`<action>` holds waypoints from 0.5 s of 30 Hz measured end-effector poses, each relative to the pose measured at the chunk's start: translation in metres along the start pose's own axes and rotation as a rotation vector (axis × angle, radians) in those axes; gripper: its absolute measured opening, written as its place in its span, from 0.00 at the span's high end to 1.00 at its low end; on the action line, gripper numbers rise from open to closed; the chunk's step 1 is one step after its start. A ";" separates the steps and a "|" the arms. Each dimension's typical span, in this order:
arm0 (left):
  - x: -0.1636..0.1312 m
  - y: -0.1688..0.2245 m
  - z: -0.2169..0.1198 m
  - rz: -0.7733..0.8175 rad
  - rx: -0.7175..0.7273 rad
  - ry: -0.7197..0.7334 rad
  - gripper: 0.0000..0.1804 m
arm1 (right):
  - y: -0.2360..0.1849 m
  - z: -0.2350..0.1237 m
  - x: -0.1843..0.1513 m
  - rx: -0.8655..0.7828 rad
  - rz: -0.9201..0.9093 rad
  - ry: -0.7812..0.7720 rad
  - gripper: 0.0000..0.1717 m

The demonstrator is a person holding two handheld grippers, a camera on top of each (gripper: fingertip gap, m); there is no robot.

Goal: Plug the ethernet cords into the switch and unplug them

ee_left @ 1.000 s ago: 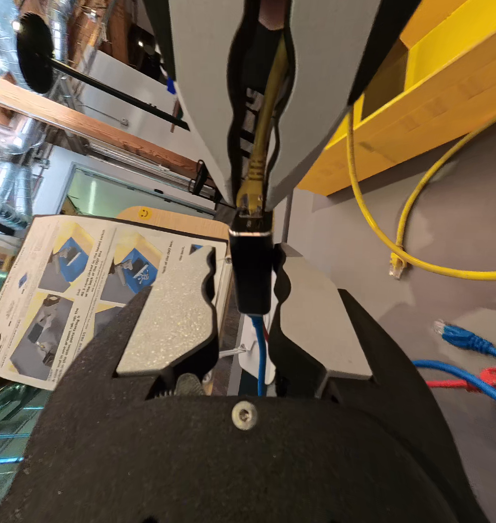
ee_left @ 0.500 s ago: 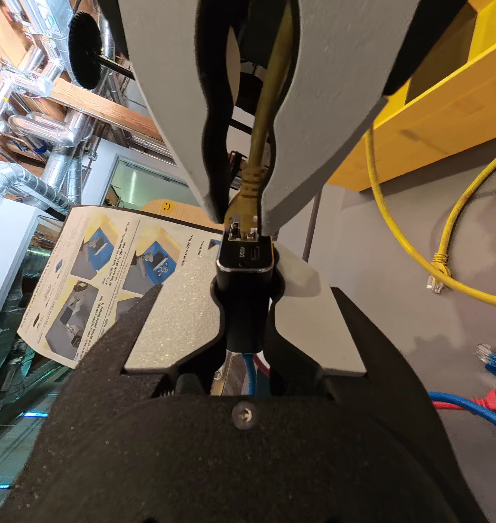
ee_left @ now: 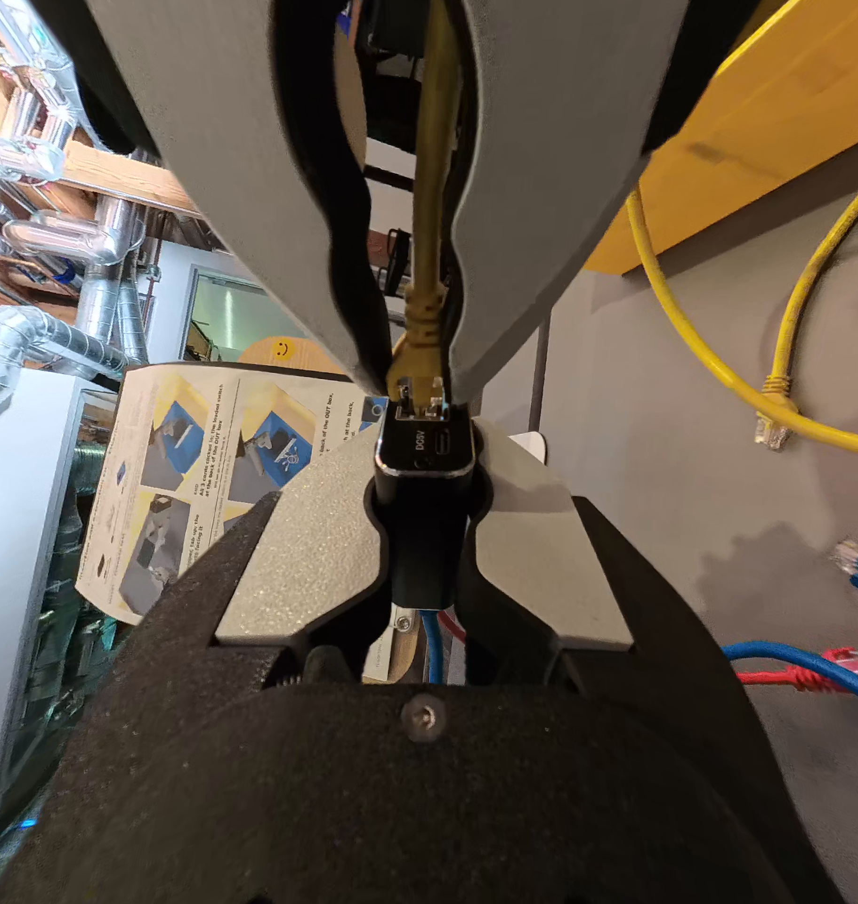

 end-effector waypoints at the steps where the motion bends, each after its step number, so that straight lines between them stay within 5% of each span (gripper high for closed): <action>1: 0.000 0.001 0.000 0.006 -0.010 0.000 0.85 | -0.001 0.000 0.000 0.018 0.013 0.000 0.91; 15: -0.005 0.017 0.012 0.009 -0.118 -0.039 0.85 | -0.015 0.010 -0.010 0.163 0.073 0.000 0.91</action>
Point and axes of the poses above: each gripper's, where its closed fingertips meet, z out along the fingers, x out of its top, y = z × x across the jaws, the point moved 4 cm from there along -z, back along the fingers, and after that the axes turned 9 degrees about -y, right-handed, at the moved point
